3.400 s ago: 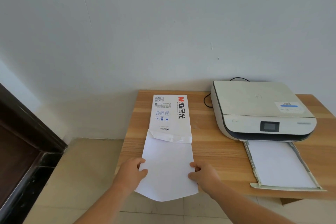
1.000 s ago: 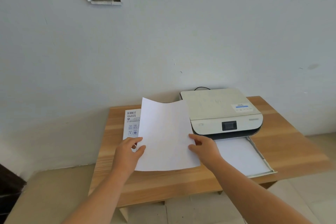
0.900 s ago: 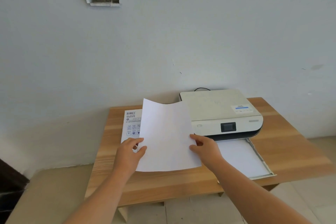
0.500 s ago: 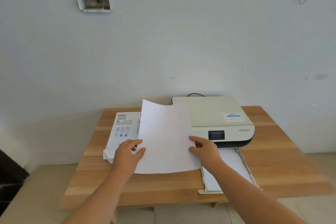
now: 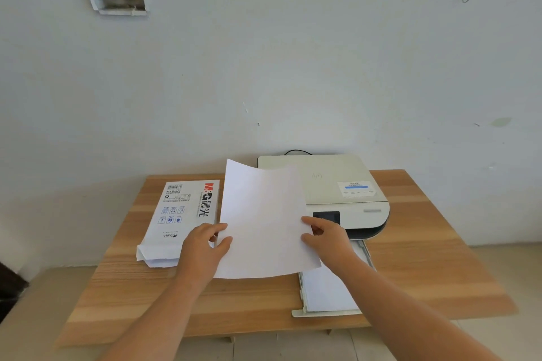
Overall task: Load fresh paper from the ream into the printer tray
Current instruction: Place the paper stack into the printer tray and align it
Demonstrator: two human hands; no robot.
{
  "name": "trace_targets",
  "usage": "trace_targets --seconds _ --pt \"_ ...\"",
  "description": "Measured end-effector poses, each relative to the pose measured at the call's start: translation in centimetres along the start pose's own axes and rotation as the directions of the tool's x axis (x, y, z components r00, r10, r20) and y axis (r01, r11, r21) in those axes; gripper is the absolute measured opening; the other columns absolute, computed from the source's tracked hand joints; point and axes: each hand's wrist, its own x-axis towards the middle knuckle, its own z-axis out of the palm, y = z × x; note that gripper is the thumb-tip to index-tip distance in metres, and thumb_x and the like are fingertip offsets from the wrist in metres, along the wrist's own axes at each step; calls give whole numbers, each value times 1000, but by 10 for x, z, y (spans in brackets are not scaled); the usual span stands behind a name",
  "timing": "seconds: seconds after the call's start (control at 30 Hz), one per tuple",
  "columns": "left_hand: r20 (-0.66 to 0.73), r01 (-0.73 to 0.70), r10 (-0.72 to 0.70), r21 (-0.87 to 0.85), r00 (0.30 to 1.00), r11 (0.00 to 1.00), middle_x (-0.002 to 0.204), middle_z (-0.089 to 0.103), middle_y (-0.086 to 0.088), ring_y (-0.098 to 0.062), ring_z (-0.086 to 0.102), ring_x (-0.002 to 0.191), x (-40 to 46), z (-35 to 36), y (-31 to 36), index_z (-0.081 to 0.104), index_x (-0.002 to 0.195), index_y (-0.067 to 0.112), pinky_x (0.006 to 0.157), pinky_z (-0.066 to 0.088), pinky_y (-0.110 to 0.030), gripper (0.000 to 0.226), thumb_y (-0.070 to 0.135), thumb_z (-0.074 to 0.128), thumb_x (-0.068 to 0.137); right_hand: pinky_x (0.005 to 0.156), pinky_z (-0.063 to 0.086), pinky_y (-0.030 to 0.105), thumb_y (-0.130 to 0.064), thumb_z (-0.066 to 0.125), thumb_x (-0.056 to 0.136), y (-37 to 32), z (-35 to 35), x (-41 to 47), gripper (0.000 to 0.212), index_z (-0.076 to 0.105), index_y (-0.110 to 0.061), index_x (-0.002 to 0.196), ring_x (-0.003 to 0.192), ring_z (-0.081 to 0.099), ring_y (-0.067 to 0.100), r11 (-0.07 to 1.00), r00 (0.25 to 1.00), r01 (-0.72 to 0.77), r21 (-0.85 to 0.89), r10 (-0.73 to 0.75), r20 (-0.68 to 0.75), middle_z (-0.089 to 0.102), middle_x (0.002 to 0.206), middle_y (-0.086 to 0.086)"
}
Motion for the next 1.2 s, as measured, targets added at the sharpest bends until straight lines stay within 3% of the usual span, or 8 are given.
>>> trace_targets --seconds 0.27,0.43,0.53,0.6,0.73,0.9,1.1,1.2 --pt "61 -74 74 -6 995 997 89 60 5 -10 54 82 21 21 14 69 110 14 79 41 -22 30 16 72 81 79 45 20 -14 65 85 0 -23 5 43 61 -26 127 88 58 10 998 998 -11 -69 7 -67 63 102 -4" --pt "107 -85 89 -49 990 995 94 60 6 -7 54 83 29 37 21 69 109 16 78 40 -18 29 17 72 81 82 48 23 -14 65 85 5 -38 6 43 62 -24 126 94 60 14 997 993 -30 -70 23 -112 65 104 -2" --pt "122 -73 83 -79 989 994 92 60 8 -7 55 82 29 47 27 69 108 17 74 39 -11 28 16 73 80 73 46 19 -14 65 85 12 -48 8 42 63 -26 125 93 60 13 997 992 -47 -61 39 -121 65 102 -4" --pt "123 -73 82 -80 989 994 91 60 6 -7 55 81 28 54 32 69 108 17 72 38 -9 28 16 73 80 71 46 18 -14 65 85 17 -54 11 41 63 -26 124 93 61 13 998 992 -52 -43 46 -119 65 102 -4" --pt "120 -54 59 -48 991 997 90 60 5 -6 54 81 26 68 44 68 109 20 70 38 -8 28 18 72 81 82 48 22 -13 67 83 29 -71 21 42 64 -24 124 96 62 15 999 995 -43 -22 41 -90 67 104 -2" --pt "108 -8 7 12 994 1000 90 58 9 -7 54 83 14 95 65 67 111 18 71 38 -11 29 20 70 82 71 44 14 -13 67 84 44 -102 32 41 64 -26 123 94 61 12 999 1000 -13 -29 13 -19 66 103 -2" --pt "47 40 -41 20 998 999 95 59 9 -4 53 85 -3 127 98 66 113 19 71 38 -10 31 21 70 83 90 50 27 -14 68 83 56 -148 45 41 66 -26 122 96 61 13 999 999 24 -48 -23 32 64 100 -4" --pt "22 58 -59 16 998 998 96 59 8 -3 53 85 -12 140 112 66 114 21 70 38 -10 31 22 69 83 90 50 28 -13 68 83 64 -166 48 40 65 -26 121 94 60 12 998 998 36 -55 -34 48 63 98 -6"
